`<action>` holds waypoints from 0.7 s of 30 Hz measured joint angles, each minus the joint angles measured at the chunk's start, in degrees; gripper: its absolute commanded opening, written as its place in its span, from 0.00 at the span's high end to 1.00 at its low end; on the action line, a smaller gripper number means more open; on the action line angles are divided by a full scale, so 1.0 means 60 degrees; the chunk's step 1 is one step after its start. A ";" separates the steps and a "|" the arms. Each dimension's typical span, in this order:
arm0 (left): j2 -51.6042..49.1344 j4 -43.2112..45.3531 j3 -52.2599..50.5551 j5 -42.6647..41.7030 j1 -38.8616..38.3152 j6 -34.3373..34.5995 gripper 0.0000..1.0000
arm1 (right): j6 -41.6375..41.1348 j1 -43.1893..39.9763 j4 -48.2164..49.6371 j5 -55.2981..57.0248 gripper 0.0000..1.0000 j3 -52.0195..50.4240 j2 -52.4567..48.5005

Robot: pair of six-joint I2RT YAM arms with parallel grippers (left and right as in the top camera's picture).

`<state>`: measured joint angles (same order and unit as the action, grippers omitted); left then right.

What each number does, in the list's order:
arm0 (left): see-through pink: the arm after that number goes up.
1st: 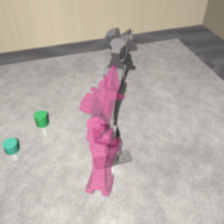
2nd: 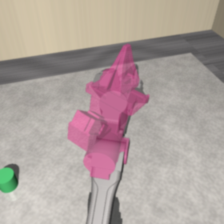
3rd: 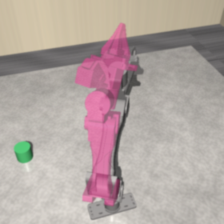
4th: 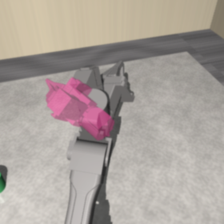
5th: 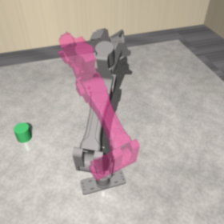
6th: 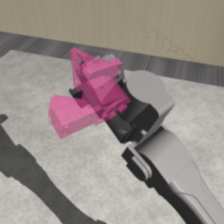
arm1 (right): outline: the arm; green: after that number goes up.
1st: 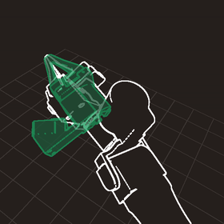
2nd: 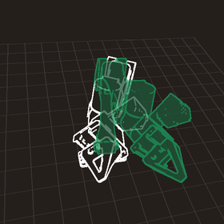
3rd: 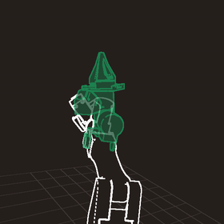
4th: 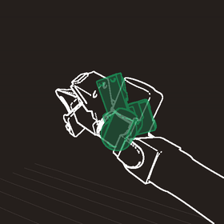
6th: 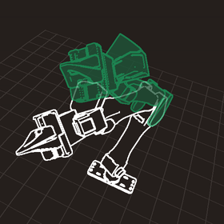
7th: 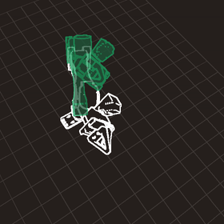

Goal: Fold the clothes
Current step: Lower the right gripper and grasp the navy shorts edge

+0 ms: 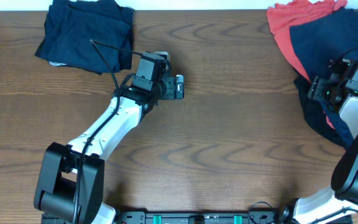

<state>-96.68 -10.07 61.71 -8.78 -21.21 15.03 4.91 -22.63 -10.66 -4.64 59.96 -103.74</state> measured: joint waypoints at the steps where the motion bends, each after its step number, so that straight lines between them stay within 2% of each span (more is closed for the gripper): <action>1: 0.0000 -0.0004 0.0000 0.0000 0.0000 0.0000 0.02 | 0.0011 0.0000 0.0036 0.0015 0.31 0.0000 -0.0127; 4: 0.0000 -0.0004 0.0000 0.0000 0.0000 0.0000 0.02 | 0.0040 0.0000 0.0186 0.0058 0.35 0.0000 -0.0397; 6: 0.0000 -0.0004 0.0000 0.0000 0.0000 0.0000 0.02 | 0.0055 0.0000 0.0324 0.0084 0.48 0.0000 -0.0397; 12: 0.0000 -0.0004 0.0000 0.0004 0.0000 0.0000 0.02 | 0.0073 0.0000 0.0652 0.0131 0.72 0.0000 -0.0397; 17: 0.0000 -0.0004 0.0000 0.0000 0.0000 0.0000 0.02 | 0.0084 0.0015 0.0754 0.0124 0.97 0.0000 -0.0397; 21: 0.0000 -0.0004 0.0000 0.0004 0.0000 0.0000 0.02 | 0.0018 0.0022 0.0765 0.0164 0.99 0.0000 -0.0397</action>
<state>-96.68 -10.09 61.71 -8.75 -21.21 15.03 5.02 -22.50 -6.07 -3.66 59.96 -106.13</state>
